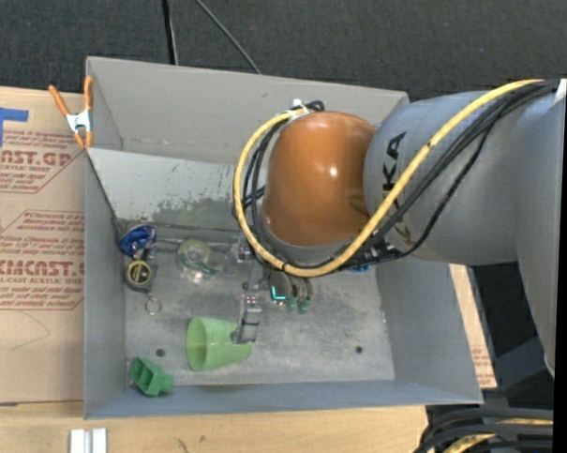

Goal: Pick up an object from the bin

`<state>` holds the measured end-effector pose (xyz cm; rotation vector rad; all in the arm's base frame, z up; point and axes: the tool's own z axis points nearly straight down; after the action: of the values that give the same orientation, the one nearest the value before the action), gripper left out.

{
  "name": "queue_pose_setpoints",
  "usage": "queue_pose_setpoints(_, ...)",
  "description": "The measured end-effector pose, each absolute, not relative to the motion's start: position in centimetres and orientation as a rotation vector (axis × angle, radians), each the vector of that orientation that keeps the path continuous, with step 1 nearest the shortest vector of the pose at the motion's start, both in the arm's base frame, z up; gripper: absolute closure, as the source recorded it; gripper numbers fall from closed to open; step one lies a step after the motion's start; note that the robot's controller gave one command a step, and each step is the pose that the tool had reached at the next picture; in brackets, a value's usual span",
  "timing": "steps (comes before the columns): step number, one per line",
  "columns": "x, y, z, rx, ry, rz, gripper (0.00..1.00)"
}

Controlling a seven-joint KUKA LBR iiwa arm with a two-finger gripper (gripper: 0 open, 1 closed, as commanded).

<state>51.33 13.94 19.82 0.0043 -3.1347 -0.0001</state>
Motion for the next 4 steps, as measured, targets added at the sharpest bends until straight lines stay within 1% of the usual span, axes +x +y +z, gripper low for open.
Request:
queue_pose_setpoints(1,48.6,14.9,6.5,-0.164,-3.13,0.001,0.0)
queue_pose_setpoints(2,48.2,14.9,10.1,-0.057,-3.143,0.0,0.0)
queue_pose_setpoints(3,48.6,15.6,12.4,-0.275,-3.131,-0.003,0.0)
queue_pose_setpoints(4,48.5,14.4,6.8,-0.503,-3.097,0.001,0.0)
